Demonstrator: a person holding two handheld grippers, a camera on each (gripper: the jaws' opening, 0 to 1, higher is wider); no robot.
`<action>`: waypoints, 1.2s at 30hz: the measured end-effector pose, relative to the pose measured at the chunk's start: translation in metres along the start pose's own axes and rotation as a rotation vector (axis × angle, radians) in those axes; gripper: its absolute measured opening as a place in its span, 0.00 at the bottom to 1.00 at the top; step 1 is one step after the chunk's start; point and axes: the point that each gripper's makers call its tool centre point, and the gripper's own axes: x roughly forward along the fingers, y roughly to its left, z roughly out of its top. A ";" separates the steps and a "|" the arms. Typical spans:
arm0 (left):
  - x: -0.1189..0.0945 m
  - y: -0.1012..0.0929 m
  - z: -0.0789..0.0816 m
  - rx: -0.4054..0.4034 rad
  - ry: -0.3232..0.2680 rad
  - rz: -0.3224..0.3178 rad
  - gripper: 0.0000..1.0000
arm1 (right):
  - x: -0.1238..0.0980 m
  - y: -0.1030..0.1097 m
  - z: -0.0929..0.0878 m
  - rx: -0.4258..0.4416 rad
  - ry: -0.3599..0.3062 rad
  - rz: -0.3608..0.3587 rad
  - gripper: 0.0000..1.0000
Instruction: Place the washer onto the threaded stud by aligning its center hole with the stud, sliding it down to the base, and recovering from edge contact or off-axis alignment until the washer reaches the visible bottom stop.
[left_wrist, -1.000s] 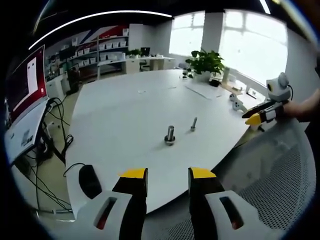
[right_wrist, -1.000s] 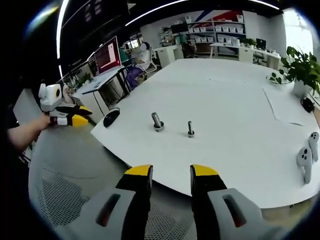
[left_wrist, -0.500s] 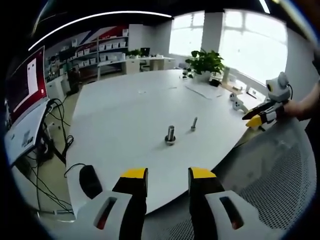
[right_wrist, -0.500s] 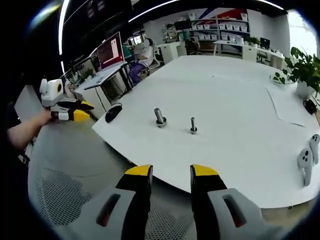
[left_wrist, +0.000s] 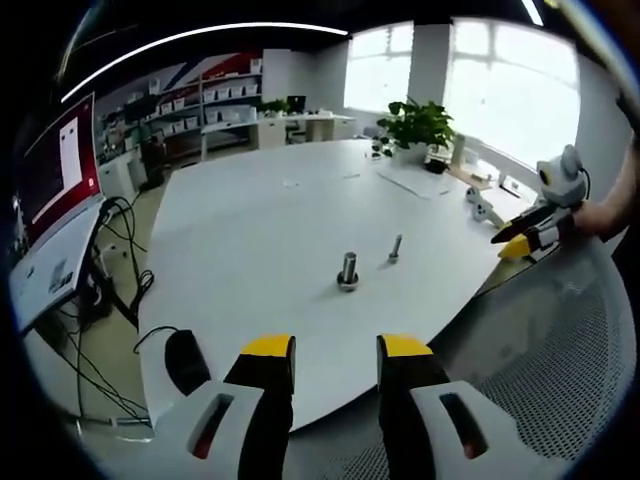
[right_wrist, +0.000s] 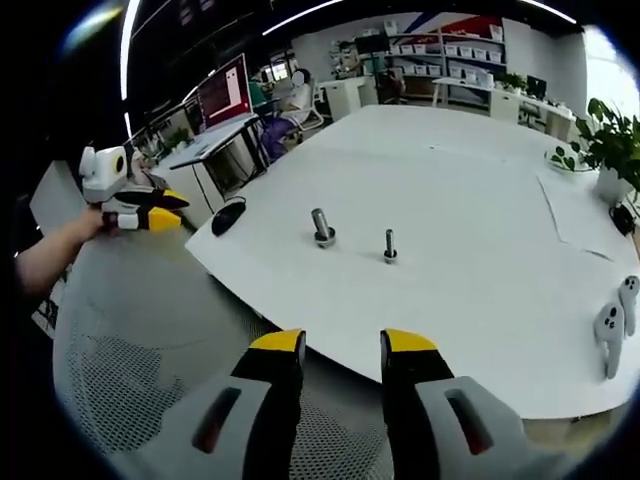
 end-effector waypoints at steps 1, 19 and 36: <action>0.000 0.000 0.000 -0.002 -0.002 0.000 0.31 | 0.000 0.000 0.000 -0.002 0.001 0.000 0.33; -0.001 0.004 0.004 -0.011 -0.036 0.001 0.31 | -0.002 -0.005 0.004 0.032 -0.031 -0.009 0.33; 0.002 -0.002 -0.006 0.011 0.032 -0.028 0.31 | -0.010 -0.016 0.021 0.120 -0.146 -0.058 0.34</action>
